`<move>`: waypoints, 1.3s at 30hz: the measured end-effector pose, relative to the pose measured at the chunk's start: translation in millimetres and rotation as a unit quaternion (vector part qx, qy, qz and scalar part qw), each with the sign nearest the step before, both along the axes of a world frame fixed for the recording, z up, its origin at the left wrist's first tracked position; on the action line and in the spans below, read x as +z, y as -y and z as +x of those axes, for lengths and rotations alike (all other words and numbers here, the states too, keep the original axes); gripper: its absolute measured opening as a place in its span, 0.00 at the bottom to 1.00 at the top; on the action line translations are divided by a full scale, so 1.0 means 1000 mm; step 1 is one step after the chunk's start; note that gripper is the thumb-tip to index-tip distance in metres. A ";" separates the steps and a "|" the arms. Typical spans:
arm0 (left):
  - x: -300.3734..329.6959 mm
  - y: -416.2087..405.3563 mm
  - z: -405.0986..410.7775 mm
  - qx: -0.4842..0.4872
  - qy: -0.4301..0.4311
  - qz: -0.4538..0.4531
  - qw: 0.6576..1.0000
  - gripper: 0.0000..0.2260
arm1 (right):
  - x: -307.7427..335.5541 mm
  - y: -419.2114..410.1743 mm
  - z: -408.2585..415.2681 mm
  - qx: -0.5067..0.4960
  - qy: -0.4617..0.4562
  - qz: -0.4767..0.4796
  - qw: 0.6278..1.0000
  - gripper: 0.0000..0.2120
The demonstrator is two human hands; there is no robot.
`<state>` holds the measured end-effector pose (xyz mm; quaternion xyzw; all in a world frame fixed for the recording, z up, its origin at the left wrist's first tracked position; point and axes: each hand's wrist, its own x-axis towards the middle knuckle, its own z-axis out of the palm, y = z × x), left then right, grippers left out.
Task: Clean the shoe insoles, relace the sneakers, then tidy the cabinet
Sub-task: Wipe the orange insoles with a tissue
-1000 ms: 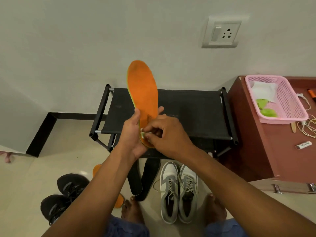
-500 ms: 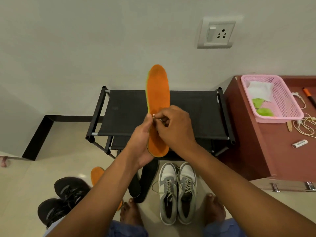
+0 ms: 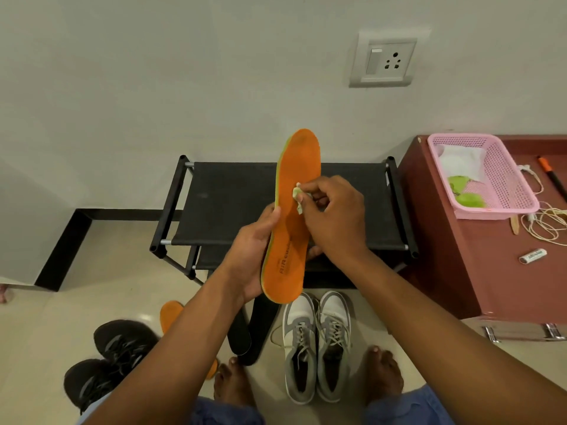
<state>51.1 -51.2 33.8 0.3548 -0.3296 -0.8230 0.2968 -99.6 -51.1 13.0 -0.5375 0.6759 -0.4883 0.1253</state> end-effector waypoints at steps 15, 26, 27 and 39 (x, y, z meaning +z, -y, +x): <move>-0.005 0.021 0.027 0.131 -0.053 0.054 0.989 0.34 | 0.011 -0.029 0.056 0.239 -0.050 0.086 0.966 0.07; 0.002 0.005 0.009 0.015 0.023 0.017 0.999 0.32 | 0.005 -0.012 0.028 0.031 -0.128 0.012 0.991 0.03; 0.004 0.005 0.008 0.002 0.023 0.019 1.000 0.32 | 0.003 -0.010 0.024 0.023 -0.106 0.010 0.994 0.03; 0.002 0.014 0.018 0.046 0.028 0.012 0.998 0.32 | 0.004 -0.012 0.035 0.117 0.027 0.006 0.993 0.06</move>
